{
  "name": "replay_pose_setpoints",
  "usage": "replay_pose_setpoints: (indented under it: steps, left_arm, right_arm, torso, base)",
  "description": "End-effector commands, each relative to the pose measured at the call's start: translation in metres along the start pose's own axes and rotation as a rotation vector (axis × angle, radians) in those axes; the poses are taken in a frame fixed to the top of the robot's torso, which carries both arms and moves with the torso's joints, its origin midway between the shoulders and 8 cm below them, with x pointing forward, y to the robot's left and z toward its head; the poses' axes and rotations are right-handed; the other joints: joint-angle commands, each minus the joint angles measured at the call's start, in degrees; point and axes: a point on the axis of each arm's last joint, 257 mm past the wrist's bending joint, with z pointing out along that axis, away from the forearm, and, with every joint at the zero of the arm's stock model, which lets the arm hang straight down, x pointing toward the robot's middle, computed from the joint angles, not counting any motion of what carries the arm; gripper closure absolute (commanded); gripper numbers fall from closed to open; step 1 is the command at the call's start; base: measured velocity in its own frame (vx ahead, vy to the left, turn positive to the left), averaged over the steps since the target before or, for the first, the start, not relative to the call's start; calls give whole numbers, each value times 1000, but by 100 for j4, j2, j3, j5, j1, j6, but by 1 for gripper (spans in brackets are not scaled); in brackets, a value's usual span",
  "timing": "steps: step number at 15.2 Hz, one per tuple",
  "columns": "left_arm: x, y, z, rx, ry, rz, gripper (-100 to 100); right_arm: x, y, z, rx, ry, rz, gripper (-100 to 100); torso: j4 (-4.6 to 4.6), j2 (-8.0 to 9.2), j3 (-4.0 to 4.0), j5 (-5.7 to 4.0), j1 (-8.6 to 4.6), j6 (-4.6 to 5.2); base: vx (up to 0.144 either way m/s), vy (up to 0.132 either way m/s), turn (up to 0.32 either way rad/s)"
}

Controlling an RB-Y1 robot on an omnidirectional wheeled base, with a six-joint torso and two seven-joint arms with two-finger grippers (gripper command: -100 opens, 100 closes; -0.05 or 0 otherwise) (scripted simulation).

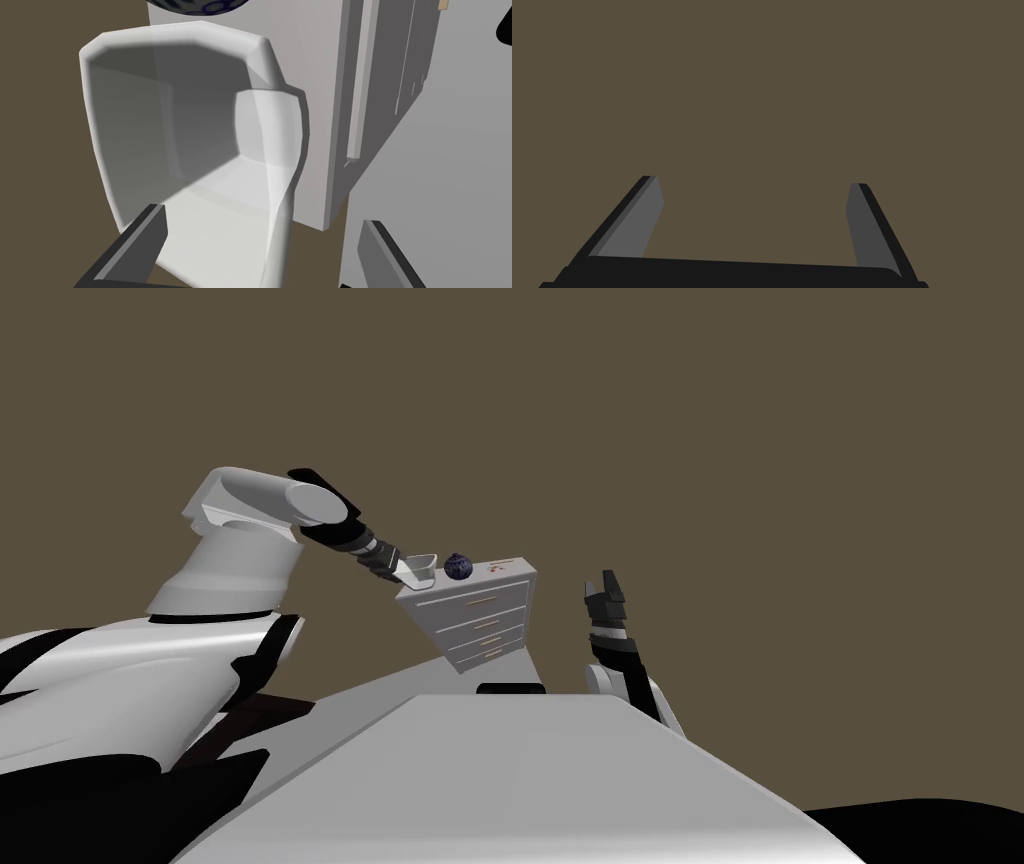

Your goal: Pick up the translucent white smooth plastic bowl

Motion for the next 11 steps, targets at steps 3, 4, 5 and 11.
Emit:
replay_pose_setpoints:
  steps: [3,4,5,11]
  left_arm:
    - [-4,5,-2,-27,-10,-5,-100]
    - [-5,5,10,-31,-12,-7,-100]
    - [-6,5,12,-31,-13,-7,-100]
    - [-5,5,18,-31,-13,-8,100]
  right_arm:
    - [0,0,0,0,0,0,0]
    - [0,0,0,0,0,0,0]
    - [0,0,0,0,0,0,0]
    - [0,0,0,0,0,0,0]
  torso:
    - [0,1,1,0,1,0]
    - [0,3,1,1,1,0]
    - [0,5,2,2,2,0]
    - [2,9,5,0,2,0]
  base:
    - [15,1,-8]
    - [0,0,0]
    - [-3,1,-15]
    - [-2,1,-4]
